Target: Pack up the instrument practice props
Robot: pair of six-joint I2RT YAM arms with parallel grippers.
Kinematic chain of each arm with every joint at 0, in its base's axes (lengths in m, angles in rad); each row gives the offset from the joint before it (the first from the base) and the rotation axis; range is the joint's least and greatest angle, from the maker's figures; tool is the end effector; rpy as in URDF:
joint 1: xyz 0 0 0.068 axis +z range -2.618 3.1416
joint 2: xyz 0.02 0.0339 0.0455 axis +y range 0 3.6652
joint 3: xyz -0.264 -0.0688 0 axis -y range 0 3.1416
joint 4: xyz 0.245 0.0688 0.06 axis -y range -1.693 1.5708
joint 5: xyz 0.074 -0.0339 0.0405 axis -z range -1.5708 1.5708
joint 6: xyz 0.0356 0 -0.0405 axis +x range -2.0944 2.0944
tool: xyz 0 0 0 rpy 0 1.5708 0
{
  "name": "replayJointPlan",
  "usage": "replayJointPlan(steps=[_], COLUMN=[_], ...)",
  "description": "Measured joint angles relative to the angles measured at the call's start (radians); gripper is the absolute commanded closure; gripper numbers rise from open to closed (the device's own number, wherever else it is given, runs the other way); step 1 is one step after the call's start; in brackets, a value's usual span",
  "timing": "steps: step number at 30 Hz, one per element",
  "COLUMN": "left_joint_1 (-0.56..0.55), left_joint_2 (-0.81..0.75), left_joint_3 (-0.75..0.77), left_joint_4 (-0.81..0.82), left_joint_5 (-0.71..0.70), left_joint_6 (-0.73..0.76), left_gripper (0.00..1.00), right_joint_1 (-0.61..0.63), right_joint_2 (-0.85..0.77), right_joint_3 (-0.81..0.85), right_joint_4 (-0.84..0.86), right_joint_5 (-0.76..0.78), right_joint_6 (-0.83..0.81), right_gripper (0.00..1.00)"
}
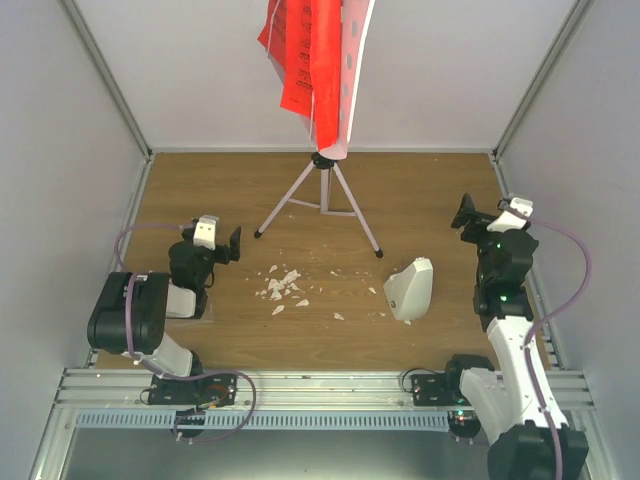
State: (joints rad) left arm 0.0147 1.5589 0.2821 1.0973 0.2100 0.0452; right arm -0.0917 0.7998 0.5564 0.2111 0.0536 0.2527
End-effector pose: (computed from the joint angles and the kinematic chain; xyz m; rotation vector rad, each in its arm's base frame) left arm 0.2524 -0.0037 0.1410 0.1798 1.7391 -0.1399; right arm 0.1968 -0.0200 0.2985 0.3157 1.5723 0.0820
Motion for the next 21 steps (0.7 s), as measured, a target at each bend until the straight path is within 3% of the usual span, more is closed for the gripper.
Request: replayJointPlan(steps=[8, 11, 15, 18, 21], left_joint_1=[-0.021, -0.050, -0.052, -0.050, -0.050], left_joint_2=[-0.048, -0.196, -0.383, -0.502, -0.602], left_joint_3=[0.009, 0.104, 0.350, 0.515, 0.587], left_joint_4=[-0.074, -0.325, -0.694, -0.932, -1.096], left_joint_5=[-0.031, -0.108, -0.193, -0.184, -0.145], left_joint_6=[-0.002, -0.058, -0.212, -0.297, -0.312], left_gripper=[0.01, 0.01, 0.01, 0.01, 0.01], right_joint_1=[-0.001, -0.002, 0.002, 0.024, 0.071], right_joint_2=[-0.140, -0.130, 0.005, 0.066, 0.098], right_joint_3=[0.046, 0.119, 0.254, 0.272, 0.276], right_joint_4=[-0.235, -0.311, -0.403, -0.492, -0.593], right_joint_5=[0.089, 0.030, -0.116, -0.192, -0.222], right_joint_6=[0.116, 0.135, 0.134, 0.114, 0.095], right_gripper=[0.01, 0.00, 0.00, 0.00, 0.00])
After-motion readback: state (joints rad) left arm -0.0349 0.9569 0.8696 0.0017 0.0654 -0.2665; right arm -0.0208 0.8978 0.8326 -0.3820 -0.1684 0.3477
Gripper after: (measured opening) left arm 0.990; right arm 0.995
